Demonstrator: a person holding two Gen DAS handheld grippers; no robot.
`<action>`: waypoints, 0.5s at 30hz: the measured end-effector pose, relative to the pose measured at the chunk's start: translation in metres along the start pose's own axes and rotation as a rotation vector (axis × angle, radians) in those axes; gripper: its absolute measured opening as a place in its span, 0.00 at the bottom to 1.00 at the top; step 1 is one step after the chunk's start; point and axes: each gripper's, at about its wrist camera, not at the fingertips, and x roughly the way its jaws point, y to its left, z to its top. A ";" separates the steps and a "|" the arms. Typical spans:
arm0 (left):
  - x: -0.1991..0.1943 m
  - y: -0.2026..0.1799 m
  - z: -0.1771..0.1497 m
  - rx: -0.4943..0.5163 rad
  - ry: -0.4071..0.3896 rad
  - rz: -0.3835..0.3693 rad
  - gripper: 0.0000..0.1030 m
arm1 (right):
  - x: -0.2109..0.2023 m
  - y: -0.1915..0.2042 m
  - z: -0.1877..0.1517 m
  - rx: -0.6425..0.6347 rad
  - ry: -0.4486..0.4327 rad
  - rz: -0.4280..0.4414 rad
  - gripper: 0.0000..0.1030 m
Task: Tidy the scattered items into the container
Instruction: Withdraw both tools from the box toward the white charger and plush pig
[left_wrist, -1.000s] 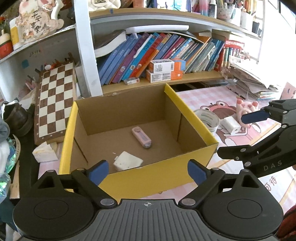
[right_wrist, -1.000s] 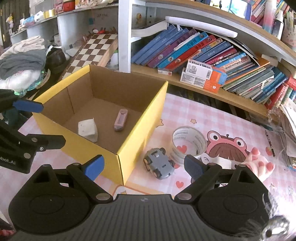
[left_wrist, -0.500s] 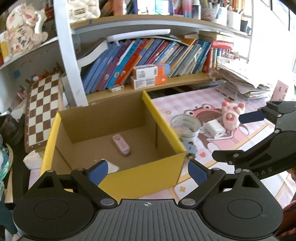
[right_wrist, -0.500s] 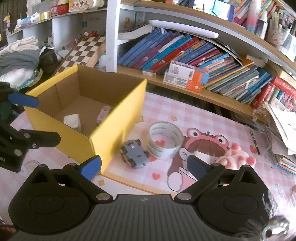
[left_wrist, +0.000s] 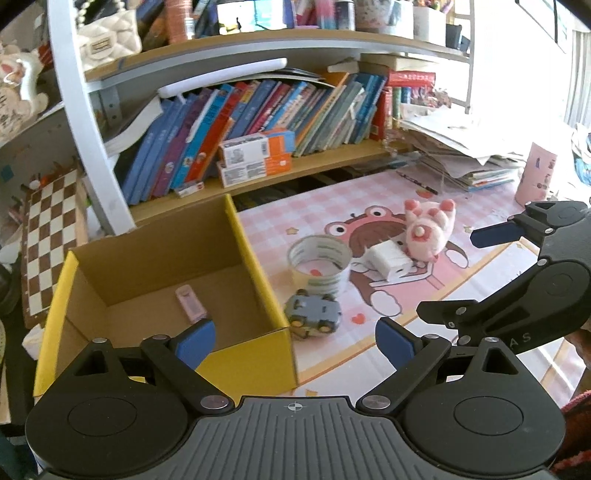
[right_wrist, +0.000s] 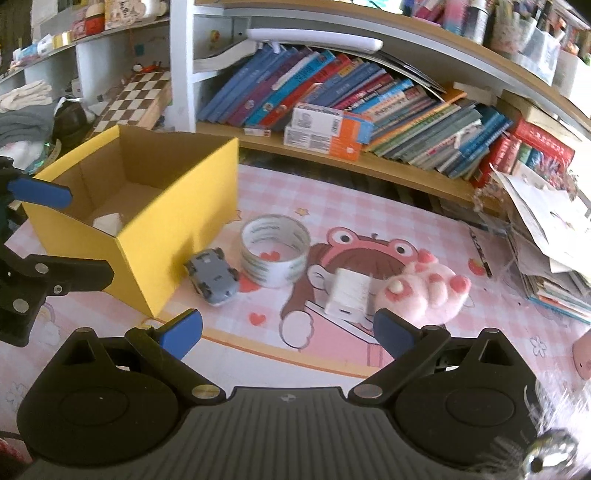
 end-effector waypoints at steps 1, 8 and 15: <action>0.001 -0.004 0.001 0.004 0.002 -0.002 0.93 | 0.000 -0.003 -0.002 0.003 0.001 -0.002 0.97; 0.014 -0.026 0.007 -0.008 -0.003 -0.004 0.93 | -0.001 -0.030 -0.014 0.035 0.004 -0.016 0.97; 0.026 -0.050 0.012 0.036 0.007 -0.029 0.93 | 0.001 -0.057 -0.019 0.071 0.000 -0.040 0.97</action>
